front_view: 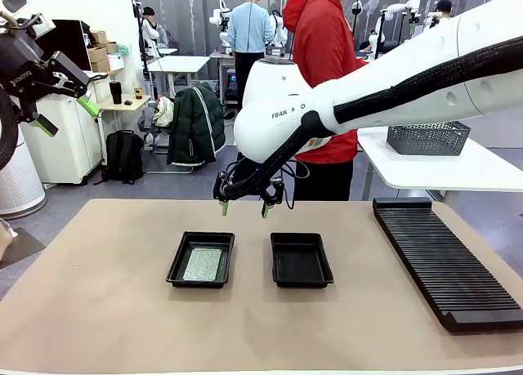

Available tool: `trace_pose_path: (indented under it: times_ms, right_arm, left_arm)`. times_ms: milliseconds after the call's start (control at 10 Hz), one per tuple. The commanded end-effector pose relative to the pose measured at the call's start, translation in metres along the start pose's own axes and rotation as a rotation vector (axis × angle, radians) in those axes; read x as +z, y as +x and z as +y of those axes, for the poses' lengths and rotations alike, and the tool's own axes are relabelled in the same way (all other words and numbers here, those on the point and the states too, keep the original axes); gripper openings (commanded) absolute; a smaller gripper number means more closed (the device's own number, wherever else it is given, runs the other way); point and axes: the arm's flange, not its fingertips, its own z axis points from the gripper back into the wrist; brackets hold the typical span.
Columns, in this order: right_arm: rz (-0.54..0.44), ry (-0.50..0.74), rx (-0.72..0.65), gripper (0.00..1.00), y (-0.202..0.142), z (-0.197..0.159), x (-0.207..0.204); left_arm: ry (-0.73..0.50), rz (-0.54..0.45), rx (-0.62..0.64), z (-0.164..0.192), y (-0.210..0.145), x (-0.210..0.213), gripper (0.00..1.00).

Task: Inspect and transfer BCBs to ESD trays.
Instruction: Pick up the ESD tray and place it on the left side of the table.

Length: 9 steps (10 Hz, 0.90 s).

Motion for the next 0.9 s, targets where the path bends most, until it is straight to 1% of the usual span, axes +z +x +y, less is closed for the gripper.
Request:
trace_pose_path:
  times_ms: [0,600,700,800]
  right_arm:
    - [-0.016,0.005,0.017,1.0,0.001,-0.001,-0.001]
    - [-0.016,0.005,0.017,1.0,0.001,-0.001,-0.001]
    - [-0.016,0.005,0.017,1.0,0.001,-0.001,-0.001]
    - [0.0,0.0,0.0,1.0,0.0,0.0,0.0]
  left_arm:
    - [-0.005,-0.01,0.002,0.002,-0.001,-0.002,1.0]
    - [-0.005,-0.01,0.002,0.002,-0.001,-0.002,1.0]
    - [0.0,0.0,0.0,0.0,0.0,0.0,1.0]
    - [-0.002,0.031,0.009,-0.001,0.012,-0.014,1.0]
